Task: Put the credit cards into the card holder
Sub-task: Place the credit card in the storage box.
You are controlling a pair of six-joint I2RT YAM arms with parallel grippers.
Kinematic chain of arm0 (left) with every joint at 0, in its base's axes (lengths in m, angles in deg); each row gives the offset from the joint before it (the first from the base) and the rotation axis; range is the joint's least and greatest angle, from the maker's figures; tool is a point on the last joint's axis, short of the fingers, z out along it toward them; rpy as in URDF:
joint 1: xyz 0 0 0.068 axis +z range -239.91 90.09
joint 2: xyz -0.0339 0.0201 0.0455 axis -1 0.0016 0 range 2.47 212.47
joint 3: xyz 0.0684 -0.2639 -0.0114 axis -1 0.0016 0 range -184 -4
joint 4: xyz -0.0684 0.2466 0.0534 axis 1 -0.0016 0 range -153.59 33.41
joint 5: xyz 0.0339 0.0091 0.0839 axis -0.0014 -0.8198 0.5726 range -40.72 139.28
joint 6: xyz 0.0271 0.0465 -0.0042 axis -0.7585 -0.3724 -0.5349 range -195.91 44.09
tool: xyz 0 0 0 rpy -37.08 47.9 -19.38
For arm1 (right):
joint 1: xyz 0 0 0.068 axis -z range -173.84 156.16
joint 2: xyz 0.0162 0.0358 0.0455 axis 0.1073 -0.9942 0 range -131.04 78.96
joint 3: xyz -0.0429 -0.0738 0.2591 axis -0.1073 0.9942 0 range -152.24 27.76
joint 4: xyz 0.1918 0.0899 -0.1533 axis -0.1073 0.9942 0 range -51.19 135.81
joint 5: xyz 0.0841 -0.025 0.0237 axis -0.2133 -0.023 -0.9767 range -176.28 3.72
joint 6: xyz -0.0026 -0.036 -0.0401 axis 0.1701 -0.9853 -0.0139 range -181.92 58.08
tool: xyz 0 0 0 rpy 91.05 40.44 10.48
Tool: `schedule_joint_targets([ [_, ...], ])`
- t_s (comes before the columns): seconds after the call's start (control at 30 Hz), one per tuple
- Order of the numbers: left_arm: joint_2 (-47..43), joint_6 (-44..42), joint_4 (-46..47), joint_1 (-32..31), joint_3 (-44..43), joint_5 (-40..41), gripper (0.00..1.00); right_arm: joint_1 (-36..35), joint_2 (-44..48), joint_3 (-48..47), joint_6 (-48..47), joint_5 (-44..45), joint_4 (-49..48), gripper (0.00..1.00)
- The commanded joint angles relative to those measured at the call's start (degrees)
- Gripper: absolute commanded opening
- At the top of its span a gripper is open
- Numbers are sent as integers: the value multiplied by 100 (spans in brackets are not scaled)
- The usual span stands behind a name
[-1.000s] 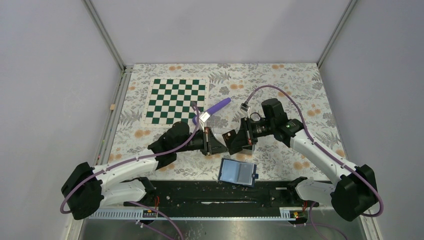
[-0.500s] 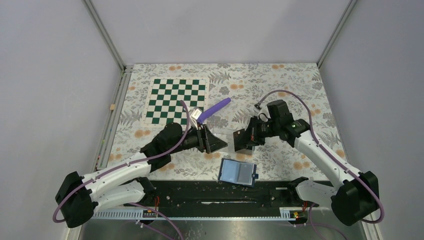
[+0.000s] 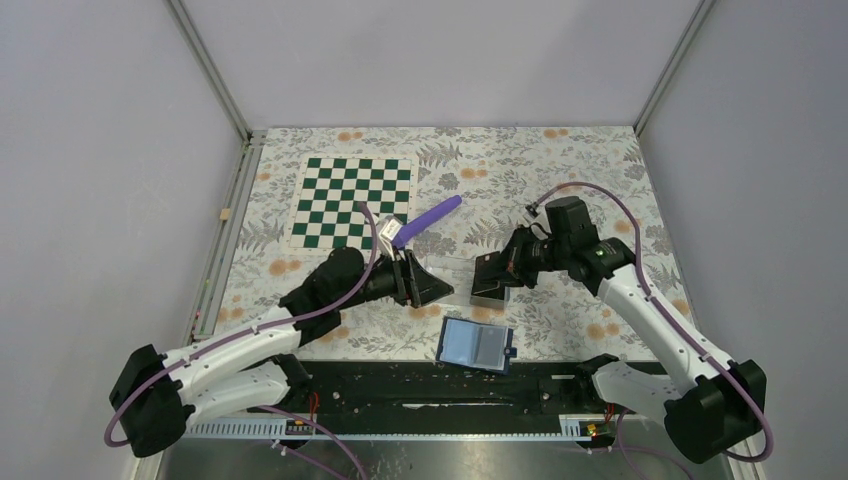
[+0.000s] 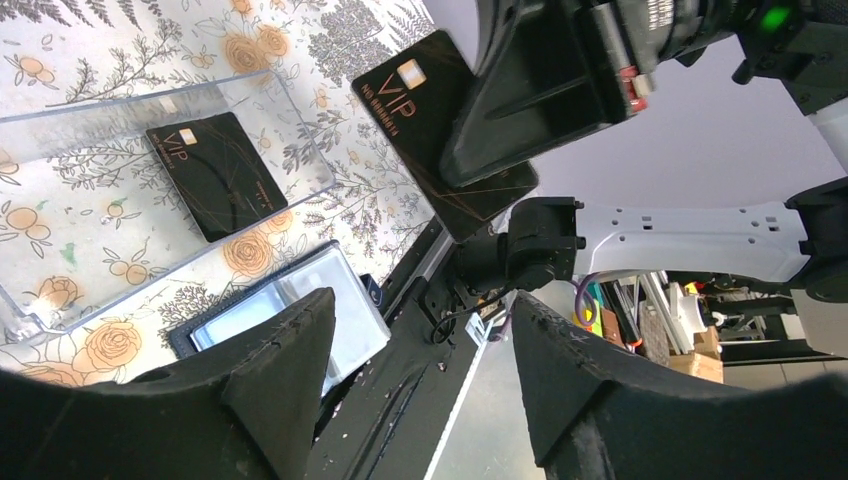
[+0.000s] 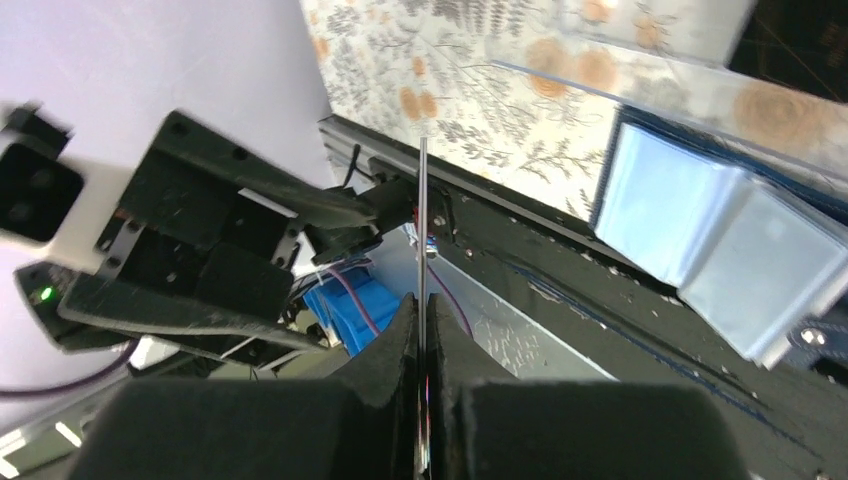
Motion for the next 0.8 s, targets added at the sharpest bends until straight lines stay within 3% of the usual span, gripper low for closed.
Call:
schedule_joint_targets([
  [0.0, 205, 345, 727, 37, 7, -194, 64, 37, 357, 59, -215, -867, -1292, 0],
  [0.2, 665, 1103, 1945, 162, -31, -672, 56, 37, 660, 370, -902, -1717, -2035, 0],
  [0.37, 1118, 1524, 2901, 199, -188, -1116, 48, 37, 709, 591, -947, -2088, -2442, 0],
  [0.63, 1554, 1650, 3192, 195, -457, -1481, 36, 37, 744, 843, -294, -2204, -3505, 0],
  [0.77, 1687, 1847, 3595, 195, -452, -1531, 20, 37, 730, 866, -238, -2246, -3573, 0],
])
